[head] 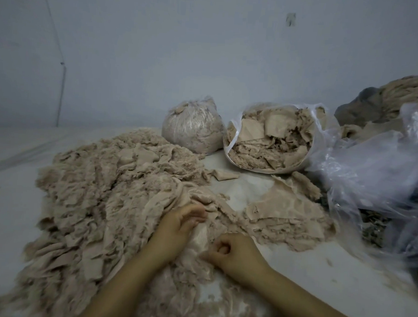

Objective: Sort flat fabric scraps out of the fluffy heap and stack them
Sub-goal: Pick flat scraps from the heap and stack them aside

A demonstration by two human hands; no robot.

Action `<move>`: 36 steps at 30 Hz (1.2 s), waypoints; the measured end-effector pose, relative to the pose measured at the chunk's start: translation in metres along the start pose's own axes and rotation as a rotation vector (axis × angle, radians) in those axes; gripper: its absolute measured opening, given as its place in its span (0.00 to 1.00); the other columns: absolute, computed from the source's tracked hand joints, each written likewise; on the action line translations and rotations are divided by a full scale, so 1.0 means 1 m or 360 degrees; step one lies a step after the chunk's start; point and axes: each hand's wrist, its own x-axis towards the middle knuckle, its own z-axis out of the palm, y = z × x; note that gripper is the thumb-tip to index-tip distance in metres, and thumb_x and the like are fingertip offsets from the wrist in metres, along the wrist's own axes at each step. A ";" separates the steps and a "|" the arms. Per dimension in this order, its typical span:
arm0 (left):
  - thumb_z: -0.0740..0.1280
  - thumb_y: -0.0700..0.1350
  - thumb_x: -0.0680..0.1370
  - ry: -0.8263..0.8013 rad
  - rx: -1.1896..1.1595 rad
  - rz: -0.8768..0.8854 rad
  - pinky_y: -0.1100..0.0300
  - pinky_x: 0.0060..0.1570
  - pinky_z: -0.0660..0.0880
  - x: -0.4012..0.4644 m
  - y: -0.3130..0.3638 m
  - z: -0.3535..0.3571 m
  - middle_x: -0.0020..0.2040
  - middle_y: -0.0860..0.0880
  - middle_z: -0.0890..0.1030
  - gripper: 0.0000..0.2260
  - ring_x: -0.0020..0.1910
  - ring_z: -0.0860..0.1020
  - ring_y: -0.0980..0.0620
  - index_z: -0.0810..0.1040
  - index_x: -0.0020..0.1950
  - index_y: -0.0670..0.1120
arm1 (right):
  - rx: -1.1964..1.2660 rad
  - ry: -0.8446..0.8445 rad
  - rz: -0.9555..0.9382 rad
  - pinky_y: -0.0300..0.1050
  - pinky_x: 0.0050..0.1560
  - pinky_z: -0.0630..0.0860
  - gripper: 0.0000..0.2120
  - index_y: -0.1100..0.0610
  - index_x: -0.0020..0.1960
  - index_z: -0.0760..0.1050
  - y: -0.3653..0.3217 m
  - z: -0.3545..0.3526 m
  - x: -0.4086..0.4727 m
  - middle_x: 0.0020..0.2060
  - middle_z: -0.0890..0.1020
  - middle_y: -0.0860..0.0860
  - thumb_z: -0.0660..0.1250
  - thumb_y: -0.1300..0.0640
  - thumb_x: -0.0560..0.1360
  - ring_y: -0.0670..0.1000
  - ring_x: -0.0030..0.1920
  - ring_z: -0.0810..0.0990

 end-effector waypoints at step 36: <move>0.62 0.43 0.79 0.0129 0.0063 0.0092 0.76 0.51 0.67 -0.006 -0.003 0.009 0.52 0.51 0.79 0.09 0.51 0.75 0.63 0.78 0.58 0.44 | 0.1663 0.0085 0.0184 0.50 0.46 0.79 0.13 0.68 0.52 0.76 0.011 -0.027 -0.012 0.46 0.83 0.64 0.66 0.58 0.75 0.60 0.44 0.82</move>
